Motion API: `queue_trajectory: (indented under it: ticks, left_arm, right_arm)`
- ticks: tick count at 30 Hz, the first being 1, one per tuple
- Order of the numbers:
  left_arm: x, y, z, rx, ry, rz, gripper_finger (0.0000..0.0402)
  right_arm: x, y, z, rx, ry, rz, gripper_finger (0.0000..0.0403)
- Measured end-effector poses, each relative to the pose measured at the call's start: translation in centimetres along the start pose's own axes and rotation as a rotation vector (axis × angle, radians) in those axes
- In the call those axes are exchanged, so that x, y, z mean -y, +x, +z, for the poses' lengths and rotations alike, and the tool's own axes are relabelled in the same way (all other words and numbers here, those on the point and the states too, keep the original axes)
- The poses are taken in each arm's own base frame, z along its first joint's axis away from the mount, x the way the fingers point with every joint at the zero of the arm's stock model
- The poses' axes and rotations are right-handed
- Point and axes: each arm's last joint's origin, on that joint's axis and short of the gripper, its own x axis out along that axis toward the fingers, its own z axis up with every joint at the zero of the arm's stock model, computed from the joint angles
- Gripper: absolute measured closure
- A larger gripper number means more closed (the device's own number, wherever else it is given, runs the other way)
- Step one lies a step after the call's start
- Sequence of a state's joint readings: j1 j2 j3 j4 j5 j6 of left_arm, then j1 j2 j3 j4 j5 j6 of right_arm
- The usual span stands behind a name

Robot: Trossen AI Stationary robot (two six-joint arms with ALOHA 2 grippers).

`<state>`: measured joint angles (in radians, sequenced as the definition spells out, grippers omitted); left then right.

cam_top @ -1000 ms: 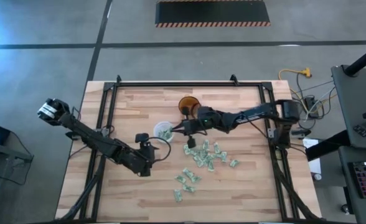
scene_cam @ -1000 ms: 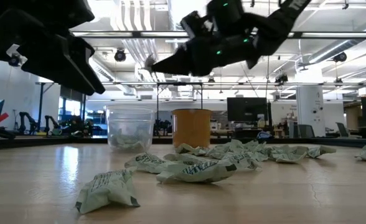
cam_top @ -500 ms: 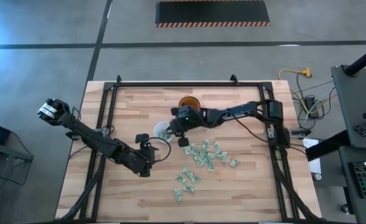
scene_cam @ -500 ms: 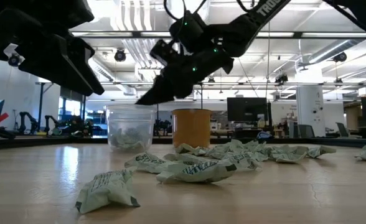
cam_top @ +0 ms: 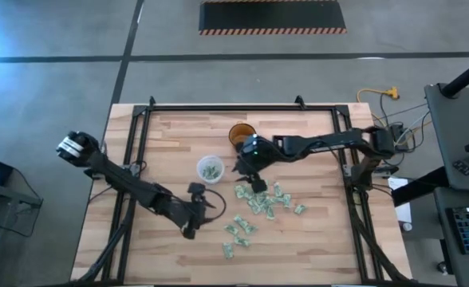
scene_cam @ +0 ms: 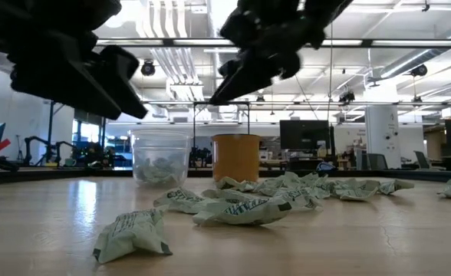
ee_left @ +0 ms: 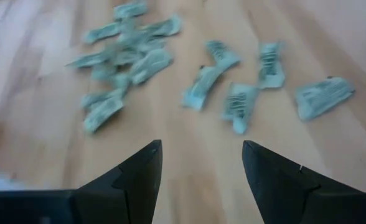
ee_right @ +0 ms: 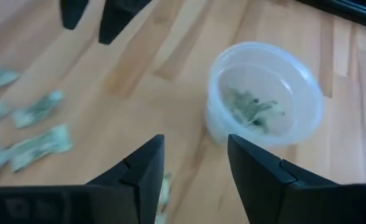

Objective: Pick and place Stevia / Truvia into bins
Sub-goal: Put the stevia packet into the transparent bin

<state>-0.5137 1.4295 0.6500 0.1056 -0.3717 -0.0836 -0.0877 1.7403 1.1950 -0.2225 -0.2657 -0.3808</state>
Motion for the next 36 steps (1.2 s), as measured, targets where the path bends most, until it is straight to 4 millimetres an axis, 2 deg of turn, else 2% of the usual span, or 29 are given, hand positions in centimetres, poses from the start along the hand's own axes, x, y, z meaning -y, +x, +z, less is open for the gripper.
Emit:
queue_trajectory:
  ticks: [8, 14, 21, 27, 31, 36]
  left_arm:
    - [1.5, 3.9, -0.7, 0.042, 0.074, -0.049, 0.0197]
    - [2.1, 5.9, -0.7, 0.035, 0.081, -0.052, 0.0197]
    - [2.3, 7.9, -1.0, 0.002, 0.069, -0.100, 0.0197]
    - [1.8, 9.1, -1.1, -0.018, 0.045, -0.134, 0.0198]
    - [1.6, 9.0, -1.1, -0.024, 0.030, -0.140, 0.0228]
    - [1.5, 8.8, -1.1, -0.043, 0.047, -0.135, 0.0314]
  right_arm:
    - [-2.6, -4.1, -3.4, -0.011, 0.065, -0.001, 0.0258]
    - [-4.3, -6.1, -6.3, 0.010, 0.110, -0.035, 0.0270]
    - [-4.9, -8.0, -7.2, 0.097, 0.093, -0.099, 0.0280]
    - [-4.9, -8.0, -7.2, 0.112, 0.108, -0.101, 0.0282]
    - [-4.8, -7.6, -7.3, 0.103, 0.110, -0.099, 0.0285]
    - [-4.6, -6.6, -7.5, 0.091, 0.115, -0.094, 0.0291]
